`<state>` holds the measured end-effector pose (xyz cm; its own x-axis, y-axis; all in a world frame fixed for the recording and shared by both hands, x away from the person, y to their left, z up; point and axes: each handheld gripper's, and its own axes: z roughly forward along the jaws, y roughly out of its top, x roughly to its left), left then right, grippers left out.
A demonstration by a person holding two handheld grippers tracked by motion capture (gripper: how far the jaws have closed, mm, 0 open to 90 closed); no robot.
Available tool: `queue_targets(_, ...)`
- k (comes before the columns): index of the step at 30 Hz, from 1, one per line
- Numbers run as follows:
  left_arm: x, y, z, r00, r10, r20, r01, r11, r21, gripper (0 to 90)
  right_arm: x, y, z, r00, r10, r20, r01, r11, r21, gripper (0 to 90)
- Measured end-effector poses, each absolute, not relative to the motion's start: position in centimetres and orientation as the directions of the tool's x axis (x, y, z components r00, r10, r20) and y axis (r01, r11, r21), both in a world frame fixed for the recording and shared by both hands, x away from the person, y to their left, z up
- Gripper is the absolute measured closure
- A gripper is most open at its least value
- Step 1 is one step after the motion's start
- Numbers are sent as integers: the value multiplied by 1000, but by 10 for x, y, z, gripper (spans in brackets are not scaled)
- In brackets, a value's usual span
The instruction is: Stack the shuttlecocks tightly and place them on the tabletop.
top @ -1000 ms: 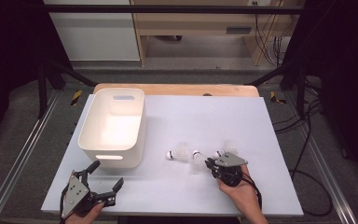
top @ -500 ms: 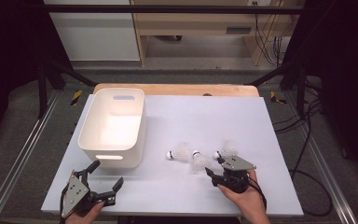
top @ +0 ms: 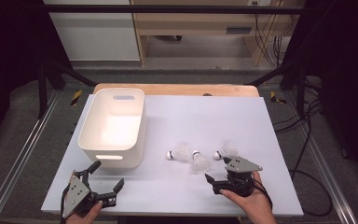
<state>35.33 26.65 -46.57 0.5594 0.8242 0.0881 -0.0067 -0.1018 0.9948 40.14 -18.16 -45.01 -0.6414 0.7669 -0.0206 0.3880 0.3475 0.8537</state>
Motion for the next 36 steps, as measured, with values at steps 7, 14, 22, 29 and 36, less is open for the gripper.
queue_targets(7, 353, 265, -465, 564, 821, 91, -11, -103, 995, 18, 399, -176, -449, -685, 729, -11, 372, 363, 854, 98)
queue_targets(14, 353, 266, -465, 564, 821, 87, -11, -98, 995, 18, 394, -167, -447, -715, 699, -18, 337, 367, 867, 127)
queue_targets(22, 353, 266, -465, 562, 822, 89, -14, -99, 995, 18, 391, -156, -449, -727, 686, -24, 340, 391, 855, 179)
queue_targets(29, 354, 265, -465, 566, 819, 94, -15, -104, 994, 19, 394, -149, -454, -729, 684, -23, 354, 406, 843, 198)
queue_targets(36, 353, 265, -465, 568, 817, 96, -16, -106, 994, 20, 394, -139, -460, -730, 683, -24, 367, 421, 829, 250)
